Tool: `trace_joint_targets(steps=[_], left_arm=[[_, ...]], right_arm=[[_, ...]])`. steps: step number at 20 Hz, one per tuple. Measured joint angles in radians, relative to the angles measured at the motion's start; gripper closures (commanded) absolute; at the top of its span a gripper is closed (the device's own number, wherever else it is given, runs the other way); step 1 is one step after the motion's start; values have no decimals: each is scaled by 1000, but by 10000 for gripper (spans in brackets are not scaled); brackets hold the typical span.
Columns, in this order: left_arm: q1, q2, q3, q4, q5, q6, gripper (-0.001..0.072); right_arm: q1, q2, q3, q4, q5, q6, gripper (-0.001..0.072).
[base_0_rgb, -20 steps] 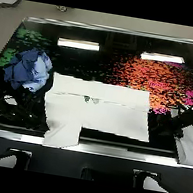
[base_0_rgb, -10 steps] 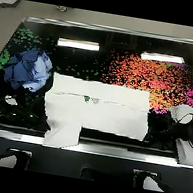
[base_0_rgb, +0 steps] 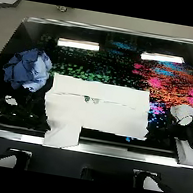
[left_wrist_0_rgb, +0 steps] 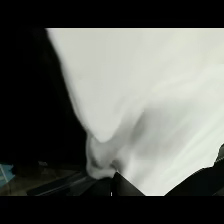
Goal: Fold the shirts.
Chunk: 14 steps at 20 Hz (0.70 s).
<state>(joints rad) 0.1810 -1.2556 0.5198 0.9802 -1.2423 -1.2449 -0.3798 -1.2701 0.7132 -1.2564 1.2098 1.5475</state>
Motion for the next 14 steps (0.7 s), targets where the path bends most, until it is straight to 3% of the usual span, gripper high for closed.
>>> trace_joint_targets(steps=[4,6,9,14], left_arm=[[-3,11,15,11,5,14,681],[0,52,59,35,78,22,683],[-2,129,166,17,53,19,684],[-13,114,368,-2,145,-62,684]], right_arm=[[2,-2,12,0,-14,-5,673],[1,0,46,-15,-36,-15,674],[13,8,141,16,-13,-18,675],[101,-65,354,26,-98,38,674]])
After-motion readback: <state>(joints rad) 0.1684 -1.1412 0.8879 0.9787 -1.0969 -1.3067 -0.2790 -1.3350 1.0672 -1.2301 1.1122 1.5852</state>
